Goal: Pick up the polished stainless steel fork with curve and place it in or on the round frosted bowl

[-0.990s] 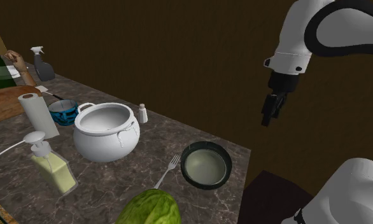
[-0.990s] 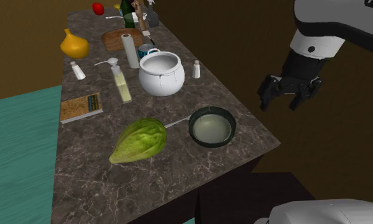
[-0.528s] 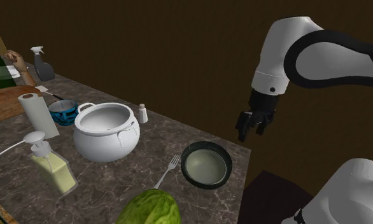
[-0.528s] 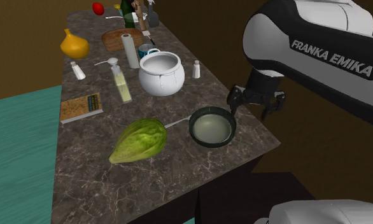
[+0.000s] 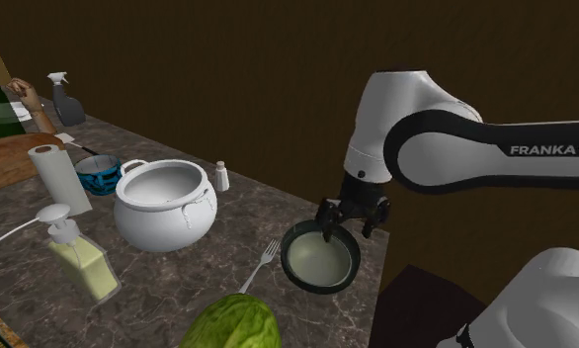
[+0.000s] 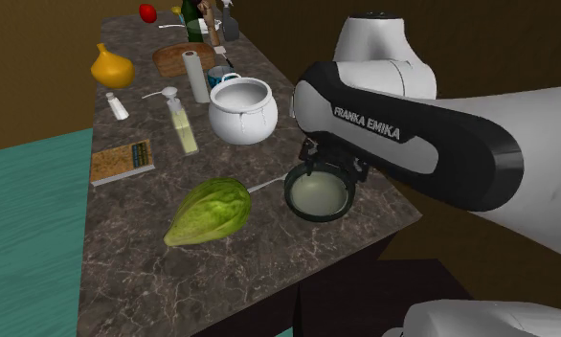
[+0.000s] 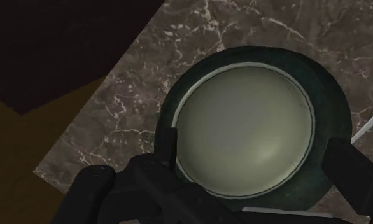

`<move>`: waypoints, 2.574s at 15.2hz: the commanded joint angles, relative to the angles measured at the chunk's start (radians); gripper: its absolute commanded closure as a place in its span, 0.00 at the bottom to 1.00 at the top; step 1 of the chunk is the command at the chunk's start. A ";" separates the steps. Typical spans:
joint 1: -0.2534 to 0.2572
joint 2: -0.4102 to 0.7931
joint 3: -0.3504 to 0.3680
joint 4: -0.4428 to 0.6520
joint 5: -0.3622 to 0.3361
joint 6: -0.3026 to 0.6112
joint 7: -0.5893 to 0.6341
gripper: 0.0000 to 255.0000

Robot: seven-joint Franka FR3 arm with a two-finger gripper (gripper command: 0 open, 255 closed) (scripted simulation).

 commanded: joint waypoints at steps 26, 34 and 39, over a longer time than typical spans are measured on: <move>-0.190 0.942 0.339 0.344 -0.766 0.449 1.314 0.00; -0.189 0.945 0.339 0.353 -0.767 0.443 1.313 1.00; -0.189 0.945 0.339 0.353 -0.767 0.443 1.314 1.00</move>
